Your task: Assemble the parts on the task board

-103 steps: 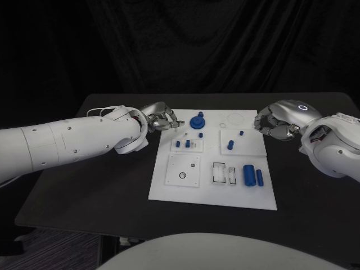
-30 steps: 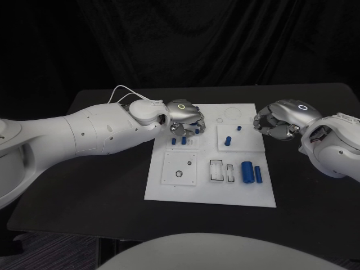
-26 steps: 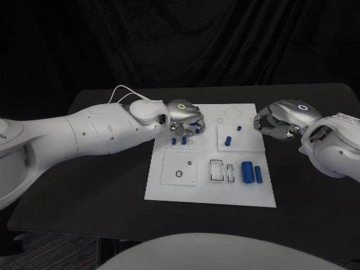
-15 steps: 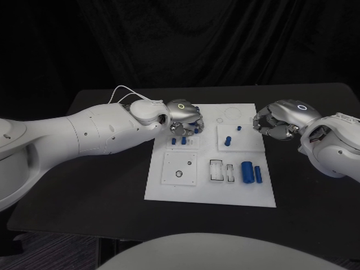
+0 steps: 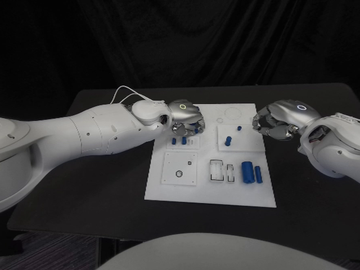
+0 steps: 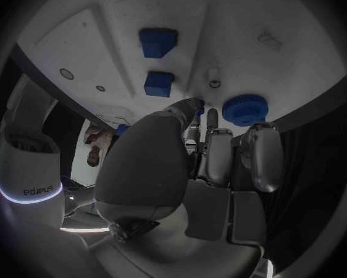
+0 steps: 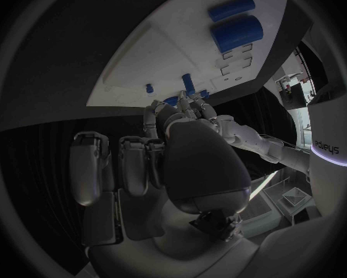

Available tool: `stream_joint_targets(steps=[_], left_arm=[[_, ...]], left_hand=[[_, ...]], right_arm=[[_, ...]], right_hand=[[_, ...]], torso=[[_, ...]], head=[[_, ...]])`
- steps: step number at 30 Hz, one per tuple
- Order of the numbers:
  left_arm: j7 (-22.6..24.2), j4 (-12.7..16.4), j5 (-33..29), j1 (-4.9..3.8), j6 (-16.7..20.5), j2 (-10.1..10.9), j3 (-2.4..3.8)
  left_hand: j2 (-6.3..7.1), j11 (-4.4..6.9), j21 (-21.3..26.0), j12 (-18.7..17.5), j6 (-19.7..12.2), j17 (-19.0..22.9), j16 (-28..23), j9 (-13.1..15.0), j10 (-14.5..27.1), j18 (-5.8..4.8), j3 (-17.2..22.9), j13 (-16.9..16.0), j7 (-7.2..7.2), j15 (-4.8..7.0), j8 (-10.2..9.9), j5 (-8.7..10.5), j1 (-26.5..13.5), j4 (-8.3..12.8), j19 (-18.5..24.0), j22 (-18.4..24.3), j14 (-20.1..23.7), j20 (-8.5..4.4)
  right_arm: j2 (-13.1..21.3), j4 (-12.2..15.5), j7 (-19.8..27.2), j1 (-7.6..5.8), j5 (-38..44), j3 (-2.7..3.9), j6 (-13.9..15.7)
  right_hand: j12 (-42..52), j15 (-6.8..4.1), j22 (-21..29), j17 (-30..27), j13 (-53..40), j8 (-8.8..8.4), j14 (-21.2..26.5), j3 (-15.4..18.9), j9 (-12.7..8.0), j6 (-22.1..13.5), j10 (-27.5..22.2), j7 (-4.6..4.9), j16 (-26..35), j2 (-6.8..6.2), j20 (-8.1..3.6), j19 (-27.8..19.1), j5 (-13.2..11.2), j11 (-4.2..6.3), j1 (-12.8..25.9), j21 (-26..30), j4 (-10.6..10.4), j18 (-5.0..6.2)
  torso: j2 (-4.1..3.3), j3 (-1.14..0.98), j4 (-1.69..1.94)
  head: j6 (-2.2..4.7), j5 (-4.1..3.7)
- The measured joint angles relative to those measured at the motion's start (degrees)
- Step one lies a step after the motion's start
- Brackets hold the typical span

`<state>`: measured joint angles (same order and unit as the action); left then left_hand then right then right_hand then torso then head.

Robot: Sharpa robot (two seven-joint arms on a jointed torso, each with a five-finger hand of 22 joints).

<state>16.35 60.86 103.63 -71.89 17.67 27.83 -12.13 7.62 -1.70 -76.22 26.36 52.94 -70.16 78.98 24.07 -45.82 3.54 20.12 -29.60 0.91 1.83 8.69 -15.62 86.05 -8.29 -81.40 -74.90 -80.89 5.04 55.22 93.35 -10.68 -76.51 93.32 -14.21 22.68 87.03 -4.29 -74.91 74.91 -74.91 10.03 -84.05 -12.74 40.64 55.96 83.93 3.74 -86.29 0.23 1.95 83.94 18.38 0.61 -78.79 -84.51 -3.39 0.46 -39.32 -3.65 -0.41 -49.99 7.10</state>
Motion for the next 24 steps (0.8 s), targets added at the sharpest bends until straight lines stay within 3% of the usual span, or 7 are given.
stream_joint_targets(steps=[13,24], left_arm=[[0.3,0.0,0.0,0.12,0.5,0.0,0.0],[0.6,0.4,0.0,0.28,1.5,0.7,0.01]], left_hand=[[-0.9,3.05,-0.7,-0.7,2.8,0.2,0.5,0.4,-6.7,0.0,0.3,1.7,-1.94,1.97,0.2,0.05,-0.4,1.1,-0.4,0.0,-0.7,-0.42],[-0.98,3.13,-1.6,-4.0,4.8,0.4,0.7,0.4,-12.1,-0.01,0.2,3.9,-2.34,2.52,0.2,-0.5,-0.4,2.3,-1.2,0.0,-0.9,-0.72]], right_arm=[[-0.2,-0.1,0.0,0.0,0.0,0.0,-0.1],[-0.2,-0.1,0.0,0.0,0.0,0.0,-0.2]], right_hand=[[-0.2,0.0,0.0,0.0,0.0,0.0,0.0,-0.2,0.0,0.0,0.0,0.0,0.0,0.0,0.0,0.0,0.0,0.0,0.0,0.0,0.2,-0.01],[-0.2,0.0,0.0,0.0,0.0,0.0,0.0,-0.2,0.0,0.0,0.0,0.0,0.0,0.0,0.0,0.0,0.0,0.0,0.0,0.0,0.2,0.0]], torso=[[-0.01,-0.02,0.0],[0.02,-0.02,0.04]], head=[[0.0,0.11],[0.0,0.13]])
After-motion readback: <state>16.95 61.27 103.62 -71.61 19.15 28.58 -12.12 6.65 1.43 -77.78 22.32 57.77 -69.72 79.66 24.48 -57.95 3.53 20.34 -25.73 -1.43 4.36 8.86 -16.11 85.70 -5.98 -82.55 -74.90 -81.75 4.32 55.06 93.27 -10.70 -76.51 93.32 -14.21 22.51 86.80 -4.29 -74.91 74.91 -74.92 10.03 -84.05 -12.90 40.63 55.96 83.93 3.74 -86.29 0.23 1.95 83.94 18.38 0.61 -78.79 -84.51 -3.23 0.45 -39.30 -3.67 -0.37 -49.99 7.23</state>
